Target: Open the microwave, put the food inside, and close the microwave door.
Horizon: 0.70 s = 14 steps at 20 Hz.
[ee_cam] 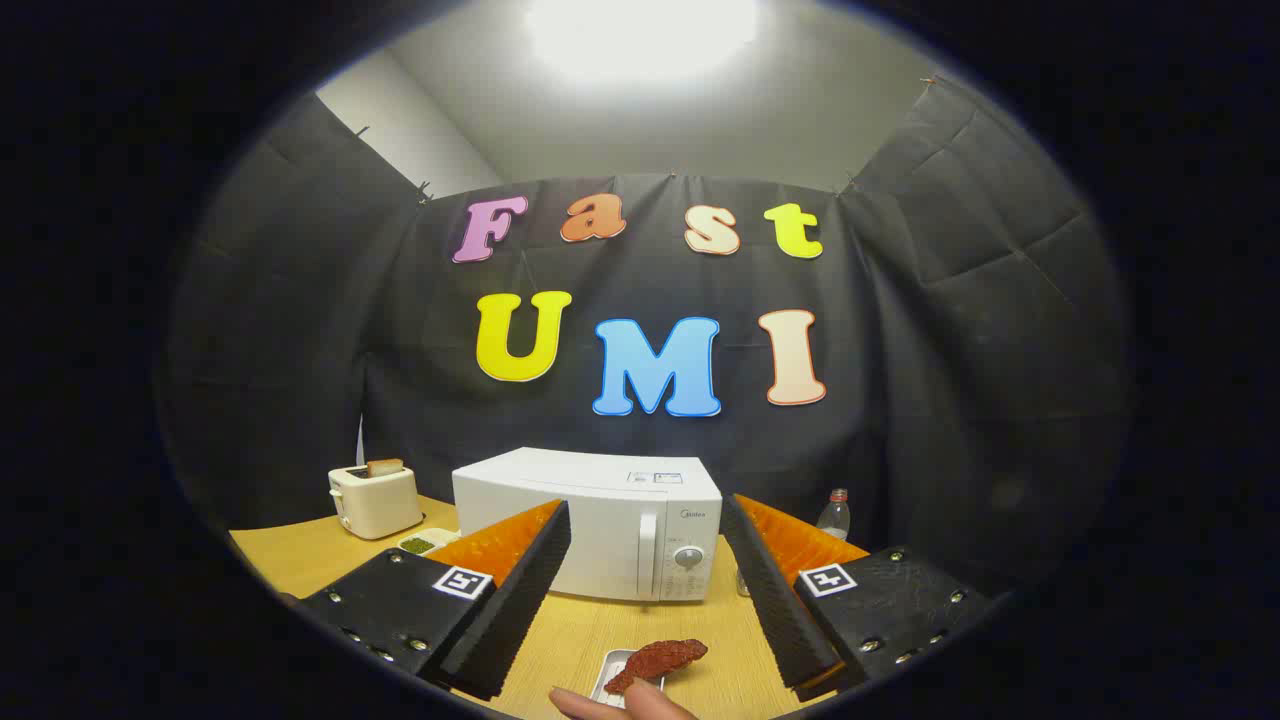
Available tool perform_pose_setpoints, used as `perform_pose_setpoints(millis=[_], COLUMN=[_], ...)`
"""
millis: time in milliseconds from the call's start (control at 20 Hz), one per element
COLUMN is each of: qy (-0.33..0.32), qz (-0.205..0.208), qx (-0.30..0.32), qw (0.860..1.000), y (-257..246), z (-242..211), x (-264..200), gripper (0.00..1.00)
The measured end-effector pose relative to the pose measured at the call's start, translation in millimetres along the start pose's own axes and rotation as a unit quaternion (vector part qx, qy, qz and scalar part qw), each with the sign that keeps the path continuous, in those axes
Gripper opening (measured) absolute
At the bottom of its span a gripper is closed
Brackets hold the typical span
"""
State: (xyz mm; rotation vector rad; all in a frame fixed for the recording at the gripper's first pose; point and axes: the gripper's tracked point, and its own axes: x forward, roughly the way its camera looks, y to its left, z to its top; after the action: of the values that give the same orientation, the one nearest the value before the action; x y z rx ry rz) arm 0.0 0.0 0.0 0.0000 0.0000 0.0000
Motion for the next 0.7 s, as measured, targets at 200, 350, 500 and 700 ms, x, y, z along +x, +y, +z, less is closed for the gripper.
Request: perform_pose_setpoints(millis=[200,350,500,700], qy=[0.005,0.001,0.001,0.017], qz=[0.003,-0.002,0.008,0.014], qx=[-0.003,-0.007,0.010,0.021], qw=[1.000,1.000,1.000,1.000], y=[4.0,0.3,4.9,4.8], z=[-6.1,-9.7,-14.6,-28.5], x=[4.6,10.4,19.8,36.7], gripper=[0.96,0.96,0.96,0.96])
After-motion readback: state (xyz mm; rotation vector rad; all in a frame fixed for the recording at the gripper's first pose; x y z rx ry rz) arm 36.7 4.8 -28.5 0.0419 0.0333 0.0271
